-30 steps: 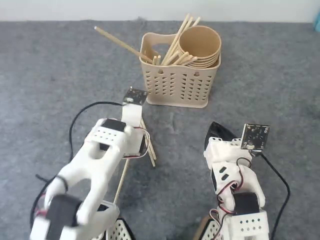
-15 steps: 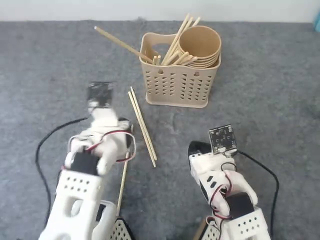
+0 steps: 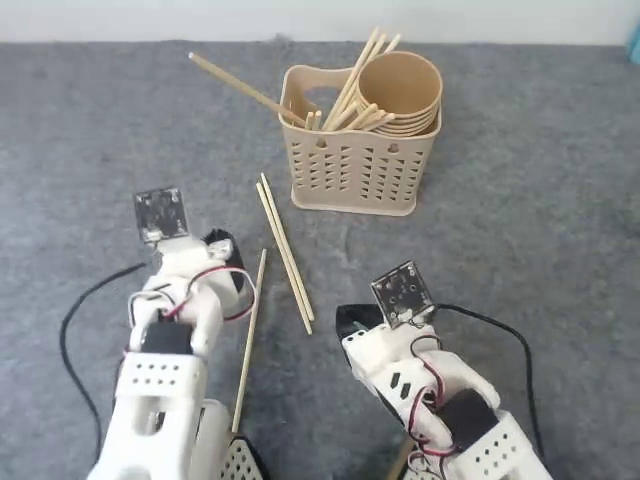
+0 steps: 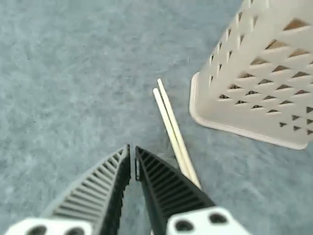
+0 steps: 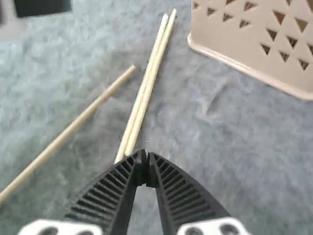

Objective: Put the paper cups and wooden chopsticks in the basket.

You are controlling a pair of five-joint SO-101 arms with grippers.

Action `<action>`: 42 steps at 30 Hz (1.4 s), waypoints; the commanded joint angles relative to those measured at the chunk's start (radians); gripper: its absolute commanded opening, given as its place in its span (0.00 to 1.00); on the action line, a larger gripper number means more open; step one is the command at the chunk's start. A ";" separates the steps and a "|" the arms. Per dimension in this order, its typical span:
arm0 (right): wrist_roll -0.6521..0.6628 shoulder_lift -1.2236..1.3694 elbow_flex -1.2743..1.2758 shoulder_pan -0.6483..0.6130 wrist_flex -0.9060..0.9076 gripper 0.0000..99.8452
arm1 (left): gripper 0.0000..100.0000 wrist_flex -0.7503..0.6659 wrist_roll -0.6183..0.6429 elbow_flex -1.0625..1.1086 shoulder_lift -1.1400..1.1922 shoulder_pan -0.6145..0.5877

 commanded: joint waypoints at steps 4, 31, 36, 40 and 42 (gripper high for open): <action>-0.005 0.397 -0.238 -0.013 -0.102 0.01 | 0.08 0.009 0.015 -0.223 0.374 -0.080; -0.147 1.282 -0.479 0.015 -0.524 0.01 | 0.10 0.451 0.008 -0.812 1.178 0.034; -0.147 1.277 -0.477 0.016 -0.524 0.01 | 0.00 0.456 -0.005 -0.816 1.191 0.066; -0.147 1.276 -0.477 0.022 -0.524 0.01 | 0.01 0.491 -0.071 -0.812 1.189 0.092; -0.147 1.274 -0.477 0.038 -0.524 0.01 | 0.01 0.491 -0.072 -0.809 1.175 0.089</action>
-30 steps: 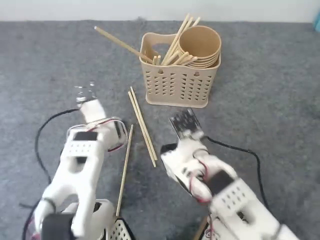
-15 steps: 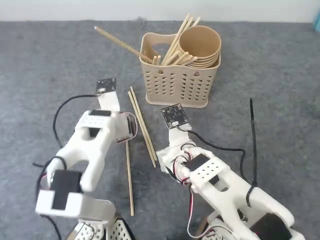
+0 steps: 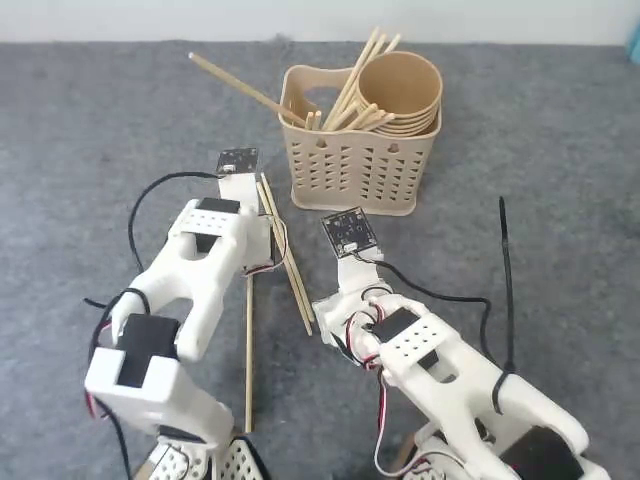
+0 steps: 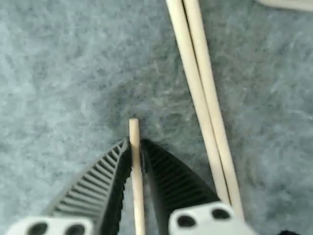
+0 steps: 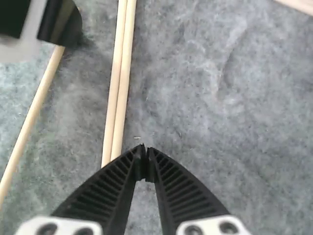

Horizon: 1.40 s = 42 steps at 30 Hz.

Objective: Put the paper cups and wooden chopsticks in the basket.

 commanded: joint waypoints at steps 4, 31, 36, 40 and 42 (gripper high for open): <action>-0.005 -0.048 -0.044 0.039 -0.016 0.01 | 0.01 -0.025 -0.023 0.081 -0.107 -0.031; -0.020 0.105 -0.308 -0.036 -0.027 0.08 | 0.01 -0.689 0.292 0.800 -1.151 -0.242; -0.060 0.372 -0.523 -0.033 -0.027 0.08 | 0.01 -0.733 0.293 0.796 -1.131 -0.307; -0.064 0.591 -0.677 -0.015 -0.027 0.08 | 0.01 -0.769 0.293 0.782 -1.069 -0.325; -0.063 0.673 -0.736 0.005 -0.021 0.06 | 0.01 -0.772 0.293 0.763 -1.037 -0.327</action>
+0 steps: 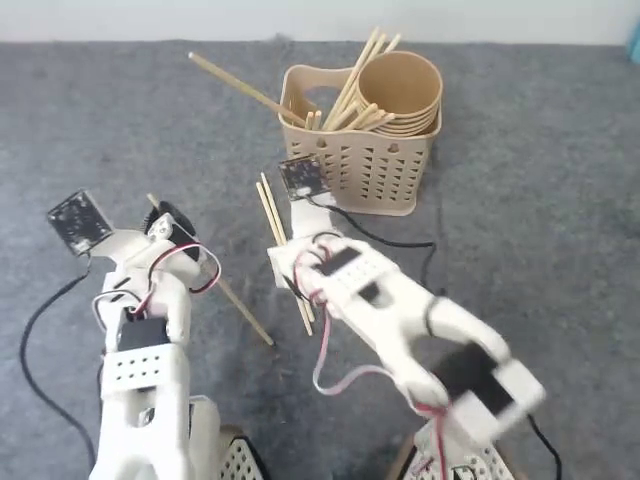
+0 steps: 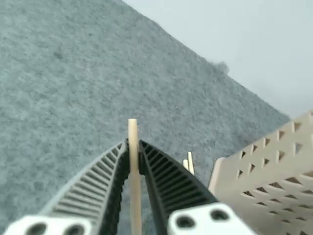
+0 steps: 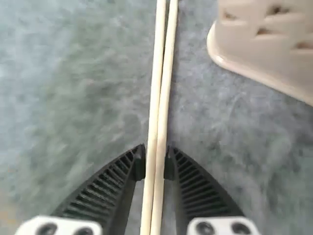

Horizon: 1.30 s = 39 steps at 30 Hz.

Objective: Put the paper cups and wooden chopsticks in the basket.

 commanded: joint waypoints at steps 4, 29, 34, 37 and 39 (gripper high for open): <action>-0.012 0.153 -0.190 0.045 -0.005 0.01 | 0.01 -0.038 0.005 -0.071 0.109 -0.012; 0.095 -0.542 0.158 -0.067 0.252 0.01 | 0.01 -0.040 -0.002 -0.088 0.157 -0.014; 0.146 -0.918 0.313 -0.065 0.245 0.01 | 0.01 -0.040 -0.002 -0.088 0.157 -0.014; 0.146 -1.110 0.339 -0.041 0.242 0.01 | 0.01 -0.040 -0.002 -0.088 0.157 -0.014; 0.147 -1.214 0.339 -0.016 0.216 0.01 | 0.01 -0.040 -0.002 -0.087 0.157 -0.014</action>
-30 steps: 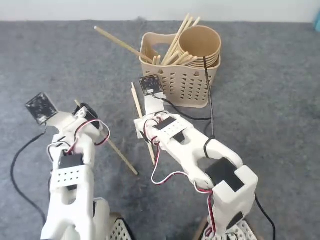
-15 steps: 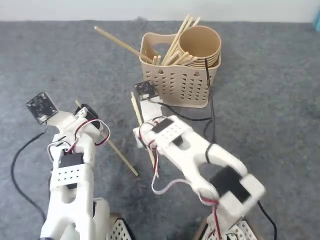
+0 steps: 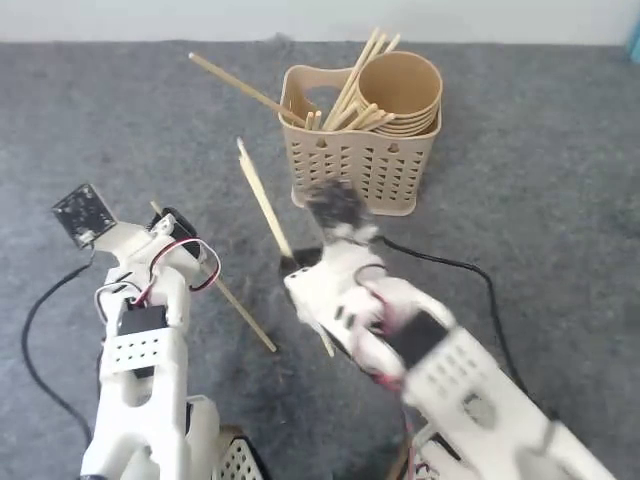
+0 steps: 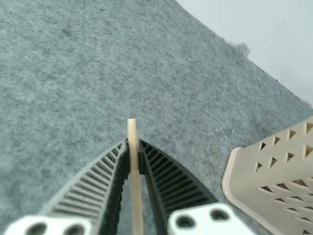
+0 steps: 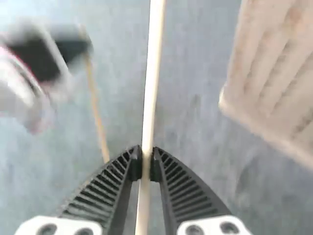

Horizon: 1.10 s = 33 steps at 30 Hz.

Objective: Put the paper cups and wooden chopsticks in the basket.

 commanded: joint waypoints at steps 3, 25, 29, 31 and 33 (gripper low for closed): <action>0.017 -0.378 -0.008 0.088 -0.131 0.01 | 0.01 -0.026 -0.003 -0.042 0.003 -0.002; 0.152 0.160 -0.485 0.292 -0.822 0.01 | 0.01 -0.025 -0.003 -0.039 0.003 -0.003; 0.152 0.401 -0.674 0.318 -0.822 0.01 | 0.01 -0.025 -0.005 -0.039 0.003 0.000; 0.152 0.501 -0.746 0.337 -0.829 0.01 | 0.01 -0.025 -0.005 -0.039 0.003 0.000; 0.152 0.591 -0.786 0.360 -0.891 0.01 | 0.01 -0.025 -0.005 -0.039 0.003 0.000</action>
